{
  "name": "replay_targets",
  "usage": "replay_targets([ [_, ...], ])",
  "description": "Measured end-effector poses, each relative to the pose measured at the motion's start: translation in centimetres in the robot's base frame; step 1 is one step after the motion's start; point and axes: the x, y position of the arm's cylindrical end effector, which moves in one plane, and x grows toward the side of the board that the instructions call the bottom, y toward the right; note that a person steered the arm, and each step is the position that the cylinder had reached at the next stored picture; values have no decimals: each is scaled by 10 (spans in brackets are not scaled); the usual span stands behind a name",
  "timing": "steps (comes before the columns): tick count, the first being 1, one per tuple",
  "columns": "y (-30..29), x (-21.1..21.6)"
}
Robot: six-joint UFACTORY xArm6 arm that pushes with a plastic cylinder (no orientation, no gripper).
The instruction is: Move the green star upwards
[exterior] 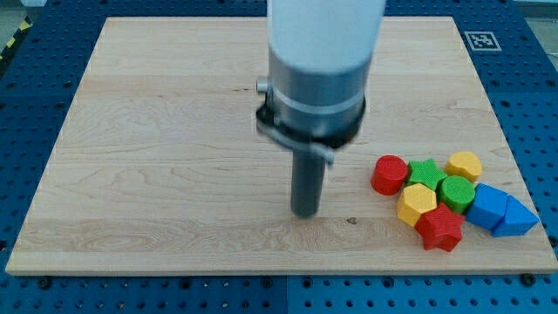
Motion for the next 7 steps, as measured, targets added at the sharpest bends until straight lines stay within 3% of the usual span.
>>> replay_targets([
  [1, 10, 37],
  [7, 58, 38],
])
